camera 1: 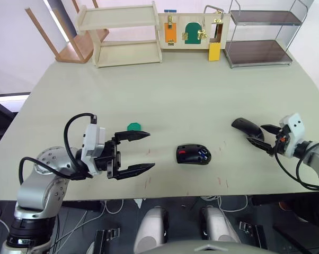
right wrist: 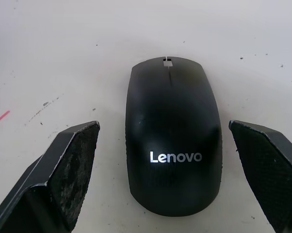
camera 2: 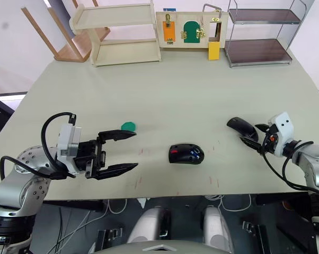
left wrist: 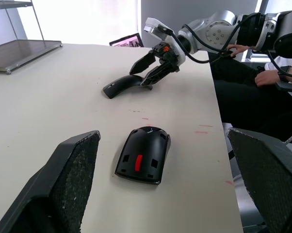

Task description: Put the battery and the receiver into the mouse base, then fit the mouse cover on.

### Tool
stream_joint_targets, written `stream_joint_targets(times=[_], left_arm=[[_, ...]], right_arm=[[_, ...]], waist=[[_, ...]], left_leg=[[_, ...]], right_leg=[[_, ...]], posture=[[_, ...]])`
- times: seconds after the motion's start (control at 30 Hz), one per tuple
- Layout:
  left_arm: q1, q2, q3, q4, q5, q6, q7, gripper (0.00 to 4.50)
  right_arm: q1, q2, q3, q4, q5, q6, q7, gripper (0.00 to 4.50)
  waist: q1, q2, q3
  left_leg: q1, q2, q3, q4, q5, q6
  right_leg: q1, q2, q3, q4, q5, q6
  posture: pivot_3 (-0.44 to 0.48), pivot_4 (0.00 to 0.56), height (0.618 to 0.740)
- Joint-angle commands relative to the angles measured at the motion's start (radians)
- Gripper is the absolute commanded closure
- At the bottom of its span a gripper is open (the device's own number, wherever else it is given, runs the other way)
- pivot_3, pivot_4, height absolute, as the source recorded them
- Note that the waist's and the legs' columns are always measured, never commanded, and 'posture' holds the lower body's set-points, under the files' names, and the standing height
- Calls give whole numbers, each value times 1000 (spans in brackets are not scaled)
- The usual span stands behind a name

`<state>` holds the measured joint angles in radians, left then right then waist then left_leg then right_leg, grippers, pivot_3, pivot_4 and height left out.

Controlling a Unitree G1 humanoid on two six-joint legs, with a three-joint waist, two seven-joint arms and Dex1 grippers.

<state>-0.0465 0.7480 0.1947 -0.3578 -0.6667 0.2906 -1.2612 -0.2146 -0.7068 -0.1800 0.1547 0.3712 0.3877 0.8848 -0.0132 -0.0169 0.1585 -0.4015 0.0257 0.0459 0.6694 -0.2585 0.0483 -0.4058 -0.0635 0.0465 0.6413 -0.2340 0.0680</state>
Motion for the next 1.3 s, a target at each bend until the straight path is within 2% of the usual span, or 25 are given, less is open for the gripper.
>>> stream_joint_targets(times=[0.03,0.5,0.57,0.7,0.73,1.07,1.3], left_arm=[[-2,7,13,-21,-14,-14,0,34],[-5,14,8,-5,-2,-23,-17,34],[-5,13,6,-5,-2,-25,-17,0],[-5,14,4,-1,1,-31,-19,0],[-6,14,3,0,3,-32,-19,0],[7,12,9,-2,6,-39,-24,0],[8,16,10,11,8,-44,-34,0]], right_arm=[[-8,-8,-15,-4,0,-12,2,0],[4,-16,-27,25,-14,-43,10,0],[5,-14,-28,29,-12,-48,11,543],[5,-13,-26,38,-13,-61,13,2147],[6,-14,-24,44,-16,-68,15,2211],[21,-21,-22,48,-24,-104,24,2211],[34,-45,-4,-38,-10,-101,89,2211]], waist=[[0,0,0],[0,0,0],[0,0,0],[0,0,0],[0,0,0],[0,0,0],[0,0,1]], left_leg=[[0,0,0,0,0,0],[0,0,0,0,0,0],[0,0,0,0,0,0],[0,0,0,0,0,0],[0,0,0,0,0,0],[0,0,0,0,0,0],[0,0,0,0,0,0]], right_leg=[[0,0,0,0,0,0],[0,0,0,0,0,0],[0,0,0,0,0,0],[0,0,0,0,0,0],[0,0,0,0,0,0],[0,0,0,0,0,0],[0,0,0,0,0,0]], posture=[[0,150,740],[0,150,740],[0,150,740],[0,150,740],[0,150,740],[0,150,740],[0,150,740]])
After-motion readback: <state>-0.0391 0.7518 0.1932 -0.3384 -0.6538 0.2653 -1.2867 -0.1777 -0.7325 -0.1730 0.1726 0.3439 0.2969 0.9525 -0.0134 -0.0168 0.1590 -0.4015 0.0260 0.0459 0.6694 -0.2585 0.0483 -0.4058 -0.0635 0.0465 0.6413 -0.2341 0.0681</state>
